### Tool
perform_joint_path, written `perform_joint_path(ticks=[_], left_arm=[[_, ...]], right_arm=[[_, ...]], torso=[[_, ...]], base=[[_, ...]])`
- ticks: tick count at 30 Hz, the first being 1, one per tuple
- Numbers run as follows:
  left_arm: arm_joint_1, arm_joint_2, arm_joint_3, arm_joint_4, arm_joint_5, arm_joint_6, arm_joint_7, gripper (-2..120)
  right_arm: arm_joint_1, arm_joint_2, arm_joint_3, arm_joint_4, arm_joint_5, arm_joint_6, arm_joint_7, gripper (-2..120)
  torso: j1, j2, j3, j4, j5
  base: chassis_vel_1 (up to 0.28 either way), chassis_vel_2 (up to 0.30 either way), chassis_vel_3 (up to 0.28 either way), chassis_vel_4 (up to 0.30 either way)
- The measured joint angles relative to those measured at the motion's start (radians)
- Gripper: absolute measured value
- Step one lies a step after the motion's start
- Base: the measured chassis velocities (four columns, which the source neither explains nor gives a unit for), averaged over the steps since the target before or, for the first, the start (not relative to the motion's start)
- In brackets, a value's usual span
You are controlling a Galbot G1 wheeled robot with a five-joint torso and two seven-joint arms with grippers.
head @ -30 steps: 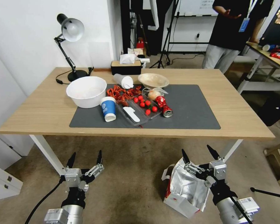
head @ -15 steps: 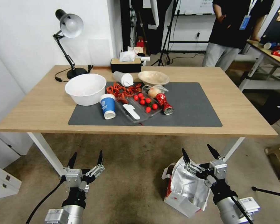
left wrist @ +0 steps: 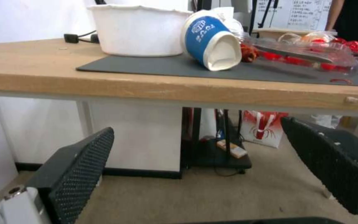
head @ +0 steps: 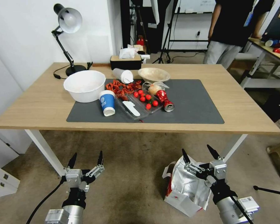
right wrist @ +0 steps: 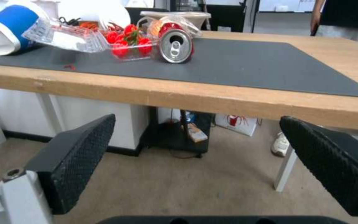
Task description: Pick up the food delivery bag from the floor and place it on the table.
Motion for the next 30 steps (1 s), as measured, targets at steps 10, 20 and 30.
perform_joint_path(ticks=[10, 20, 30], left_arm=[[-0.006, 0.0, 0.0, 0.009, -0.005, -0.007, 0.003, 100], [-0.013, 0.003, 0.003, 0.015, -0.015, -0.007, 0.003, 100], [-0.014, 0.006, 0.002, 0.021, -0.015, -0.012, 0.005, 100]], right_arm=[[0.002, -0.001, -0.001, -0.005, 0.0, 0.0, -0.004, 100], [0.003, -0.003, -0.001, -0.014, 0.003, 0.0, -0.009, 100], [0.005, -0.003, -0.002, -0.026, 0.009, -0.001, -0.011, 100]], torso=[[-0.021, -0.05, -0.028, 0.0, 0.0], [-0.04, -0.093, -0.053, 0.0001, 0.0], [-0.06, -0.14, -0.081, 0.0, 0.0]], base=[[0.0, 0.0, 0.0, 0.0], [0.0, 0.0, 0.0, 0.0], [0.0, 0.0, 0.0, 0.0]])
